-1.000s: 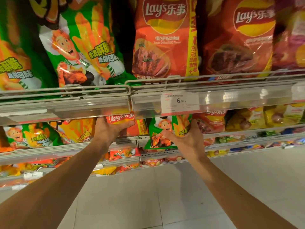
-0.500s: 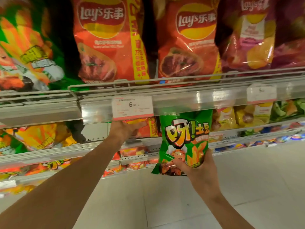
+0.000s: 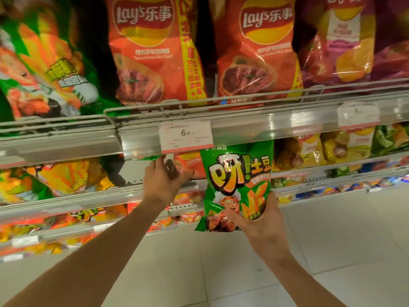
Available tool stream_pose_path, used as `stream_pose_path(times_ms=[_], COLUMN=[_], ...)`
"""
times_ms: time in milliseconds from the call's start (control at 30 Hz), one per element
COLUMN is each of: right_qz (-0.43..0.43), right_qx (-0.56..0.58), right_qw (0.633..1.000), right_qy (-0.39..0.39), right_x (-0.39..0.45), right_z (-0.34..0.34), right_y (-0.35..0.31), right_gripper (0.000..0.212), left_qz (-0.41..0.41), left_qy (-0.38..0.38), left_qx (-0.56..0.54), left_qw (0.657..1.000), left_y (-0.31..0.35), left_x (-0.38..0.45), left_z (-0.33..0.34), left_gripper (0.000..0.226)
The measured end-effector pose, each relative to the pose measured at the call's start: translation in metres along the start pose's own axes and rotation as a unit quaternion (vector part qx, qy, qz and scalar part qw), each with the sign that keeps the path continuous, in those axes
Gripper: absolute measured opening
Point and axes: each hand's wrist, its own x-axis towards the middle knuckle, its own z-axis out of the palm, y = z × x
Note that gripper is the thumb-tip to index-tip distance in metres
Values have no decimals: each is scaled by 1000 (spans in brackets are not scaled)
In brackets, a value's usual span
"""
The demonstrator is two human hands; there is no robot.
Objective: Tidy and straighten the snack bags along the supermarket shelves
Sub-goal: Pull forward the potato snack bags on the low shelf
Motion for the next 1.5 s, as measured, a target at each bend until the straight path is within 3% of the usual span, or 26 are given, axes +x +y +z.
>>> stream_pose_path(times_ms=[100, 233, 433, 600, 800, 1033, 1200, 1500], right_qz=[-2, -4, -5, -31, -54, -5, -1, -64], right_qx=[4, 11, -29, -50, -86, -71, -125, -191], right_qw=[1000, 1000, 1000, 997, 994, 997, 992, 980], right_qy=[-15, -26, -3, 51, 38, 13, -21, -5], right_x=[-10, -23, -24, 22, 66, 65, 71, 47], right_z=[35, 103, 199, 242, 256, 254, 253, 242], right_y=[-12, -33, -61, -82, -84, -62, -58, -53], right_gripper=[66, 64, 59, 69, 77, 96, 102, 89], left_qz=[88, 115, 97, 145, 137, 132, 140, 149], left_qy=[49, 46, 0, -18, -23, -39, -30, -25], left_qx=[115, 225, 301, 321, 313, 301, 301, 270], left_qw=[988, 966, 949, 936, 940, 944, 943, 951], left_y=[-41, -103, -181, -205, -210, -210, -211, -217], left_x=[-32, -56, -65, -53, -52, -50, -52, -53], left_z=[-29, -87, -157, -172, -167, -167, -165, -166], left_gripper=[57, 54, 67, 76, 85, 88, 91, 98])
